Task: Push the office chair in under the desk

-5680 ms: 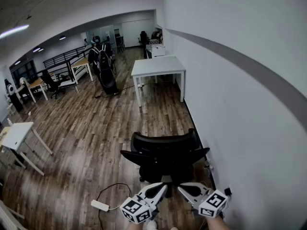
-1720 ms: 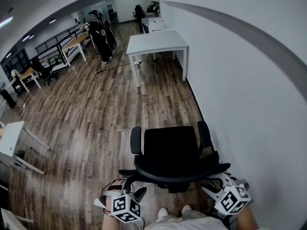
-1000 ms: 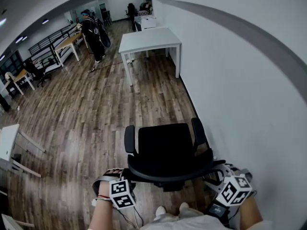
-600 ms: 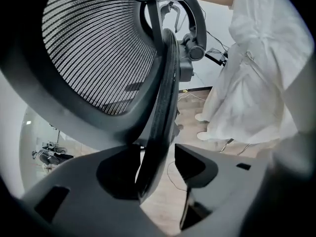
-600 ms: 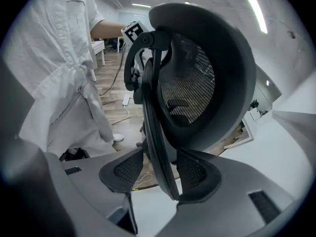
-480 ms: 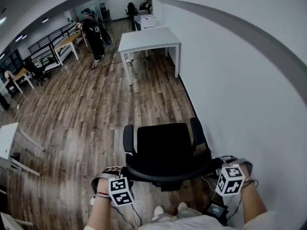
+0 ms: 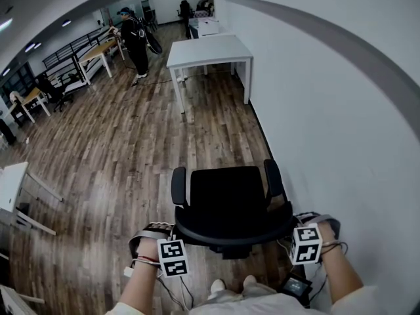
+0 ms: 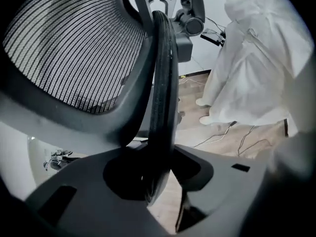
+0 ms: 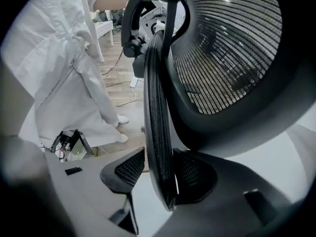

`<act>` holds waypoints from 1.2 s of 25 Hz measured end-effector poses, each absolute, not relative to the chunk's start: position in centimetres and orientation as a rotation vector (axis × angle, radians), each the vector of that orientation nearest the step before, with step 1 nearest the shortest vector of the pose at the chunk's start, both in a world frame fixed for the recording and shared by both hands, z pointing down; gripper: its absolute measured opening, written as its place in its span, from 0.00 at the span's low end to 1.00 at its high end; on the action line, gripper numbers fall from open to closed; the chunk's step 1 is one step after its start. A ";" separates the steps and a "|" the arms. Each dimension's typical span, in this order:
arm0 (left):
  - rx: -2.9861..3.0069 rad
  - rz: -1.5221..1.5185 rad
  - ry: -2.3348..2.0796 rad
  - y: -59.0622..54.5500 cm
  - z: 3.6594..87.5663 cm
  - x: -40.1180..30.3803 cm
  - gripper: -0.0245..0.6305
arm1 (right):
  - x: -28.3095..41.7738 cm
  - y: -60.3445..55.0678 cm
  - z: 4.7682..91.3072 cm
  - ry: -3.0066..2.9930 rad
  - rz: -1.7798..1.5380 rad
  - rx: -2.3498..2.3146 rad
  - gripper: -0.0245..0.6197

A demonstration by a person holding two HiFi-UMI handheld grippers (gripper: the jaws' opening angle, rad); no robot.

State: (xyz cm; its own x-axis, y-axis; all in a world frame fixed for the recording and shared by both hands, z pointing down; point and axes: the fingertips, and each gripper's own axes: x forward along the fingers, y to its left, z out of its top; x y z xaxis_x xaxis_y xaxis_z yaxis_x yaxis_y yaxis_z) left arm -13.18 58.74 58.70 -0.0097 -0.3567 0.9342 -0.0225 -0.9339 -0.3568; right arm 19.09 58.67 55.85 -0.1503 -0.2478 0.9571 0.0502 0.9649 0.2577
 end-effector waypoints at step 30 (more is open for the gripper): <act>-2.013 -2.124 0.393 58.4 59.3 -13.3 0.23 | 19.5 58.3 56.4 -1.626 -0.307 0.149 0.25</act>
State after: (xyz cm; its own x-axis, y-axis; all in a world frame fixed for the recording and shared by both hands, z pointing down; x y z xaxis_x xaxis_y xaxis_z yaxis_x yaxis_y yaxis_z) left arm -13.32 58.43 59.30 -0.0604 -0.3150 0.9472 -0.0447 -0.9471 -0.3178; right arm 19.46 58.28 56.41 -0.0816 -0.2796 0.9566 0.0885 0.9540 0.2864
